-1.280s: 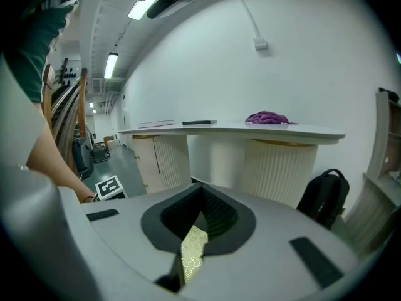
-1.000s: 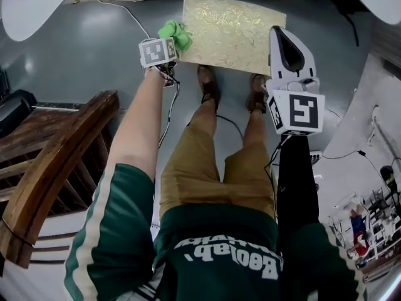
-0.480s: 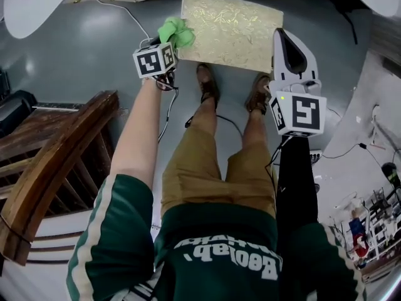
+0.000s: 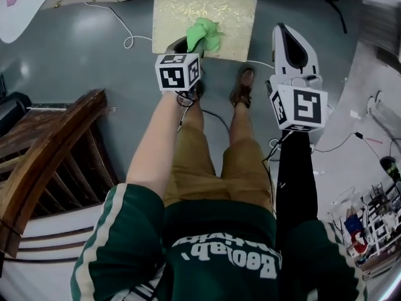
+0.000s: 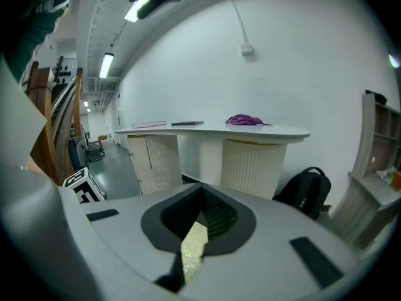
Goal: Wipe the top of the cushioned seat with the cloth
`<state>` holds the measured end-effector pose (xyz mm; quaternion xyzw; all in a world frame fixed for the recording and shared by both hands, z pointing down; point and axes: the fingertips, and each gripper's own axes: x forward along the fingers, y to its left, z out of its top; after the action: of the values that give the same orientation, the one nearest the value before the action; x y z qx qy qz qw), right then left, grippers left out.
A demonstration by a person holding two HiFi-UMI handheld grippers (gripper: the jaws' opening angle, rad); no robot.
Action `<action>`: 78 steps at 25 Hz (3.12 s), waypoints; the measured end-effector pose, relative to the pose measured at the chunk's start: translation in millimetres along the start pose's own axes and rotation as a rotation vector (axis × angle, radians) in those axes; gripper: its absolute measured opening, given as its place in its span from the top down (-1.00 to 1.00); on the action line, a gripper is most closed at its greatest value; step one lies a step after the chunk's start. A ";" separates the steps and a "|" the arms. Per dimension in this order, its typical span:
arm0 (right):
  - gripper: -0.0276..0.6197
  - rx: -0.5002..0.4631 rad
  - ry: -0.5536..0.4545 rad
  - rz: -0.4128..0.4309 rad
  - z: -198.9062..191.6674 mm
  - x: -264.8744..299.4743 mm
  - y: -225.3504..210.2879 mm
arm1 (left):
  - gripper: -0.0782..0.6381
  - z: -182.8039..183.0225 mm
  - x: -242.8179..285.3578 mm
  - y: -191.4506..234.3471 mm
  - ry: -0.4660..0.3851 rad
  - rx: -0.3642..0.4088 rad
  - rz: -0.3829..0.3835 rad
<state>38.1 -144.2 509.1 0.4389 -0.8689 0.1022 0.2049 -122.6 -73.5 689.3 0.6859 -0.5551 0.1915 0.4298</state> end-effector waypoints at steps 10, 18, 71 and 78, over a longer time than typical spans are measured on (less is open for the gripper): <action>0.89 0.038 -0.004 -0.023 -27.8 -33.9 -59.8 | 0.38 -64.7 77.4 -120.2 0.162 -0.003 -0.069; 0.89 0.041 0.023 -0.016 -51.7 -41.6 -76.6 | 0.38 -92.5 100.4 -110.1 0.220 -0.006 -0.011; 0.89 -0.118 -0.072 0.150 124.3 33.2 126.4 | 0.38 91.4 -124.0 129.3 -0.138 0.079 0.149; 0.89 -0.098 -0.137 0.148 185.7 -19.1 94.7 | 0.38 183.1 -218.3 52.7 -0.347 0.143 0.170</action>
<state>-77.4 -140.6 334.6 0.3688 -0.9149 0.0442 0.1582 -278.4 -90.8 445.7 0.6881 -0.6617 0.1453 0.2601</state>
